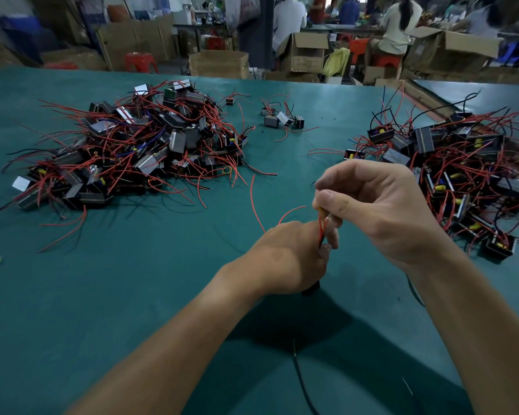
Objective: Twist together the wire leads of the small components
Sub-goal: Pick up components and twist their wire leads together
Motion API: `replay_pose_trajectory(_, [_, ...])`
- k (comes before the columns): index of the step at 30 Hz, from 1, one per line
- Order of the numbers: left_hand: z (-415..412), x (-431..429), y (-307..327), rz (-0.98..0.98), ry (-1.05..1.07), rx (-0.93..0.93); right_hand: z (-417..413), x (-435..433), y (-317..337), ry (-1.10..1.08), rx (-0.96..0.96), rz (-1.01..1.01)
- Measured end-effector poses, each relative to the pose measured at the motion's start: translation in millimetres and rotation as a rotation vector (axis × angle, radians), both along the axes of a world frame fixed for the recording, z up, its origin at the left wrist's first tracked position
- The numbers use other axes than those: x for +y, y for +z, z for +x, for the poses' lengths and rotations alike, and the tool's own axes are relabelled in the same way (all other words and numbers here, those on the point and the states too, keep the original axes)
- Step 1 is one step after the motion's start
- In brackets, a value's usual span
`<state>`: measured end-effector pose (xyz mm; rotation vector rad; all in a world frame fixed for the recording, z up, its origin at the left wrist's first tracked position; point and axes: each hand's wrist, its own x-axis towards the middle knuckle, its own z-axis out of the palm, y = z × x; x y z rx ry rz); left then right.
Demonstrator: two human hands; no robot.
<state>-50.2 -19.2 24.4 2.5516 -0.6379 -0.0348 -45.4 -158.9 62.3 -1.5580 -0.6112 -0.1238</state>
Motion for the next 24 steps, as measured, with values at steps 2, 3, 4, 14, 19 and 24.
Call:
replay_pose_trajectory(2, [-1, 0, 0, -0.012, 0.004, 0.013, 2, -2, 0, -0.002, -0.020, 0.002])
replay_pose_trajectory(3, [-1, 1, 0, -0.014, 0.003, 0.019, 3, -3, 0, -0.006, -0.031, -0.005])
replay_pose_trajectory(4, [-1, 1, 0, -0.017, 0.000, 0.020, 4, -4, 0, -0.012, -0.043, -0.022])
replay_pose_trajectory(14, [1, -1, -3, -0.055, 0.007, 0.001, 0, -3, 0, 0.013, -0.060, -0.090])
replay_pose_trajectory(19, [2, 9, 4, -0.573, -0.062, 0.296, 6, -7, 0, -0.019, 0.009, -0.032])
replay_pose_trajectory(24, [13, 25, 13, -0.778, -0.051, 0.212, 12, -17, 1, -0.073, 0.091, -0.045])
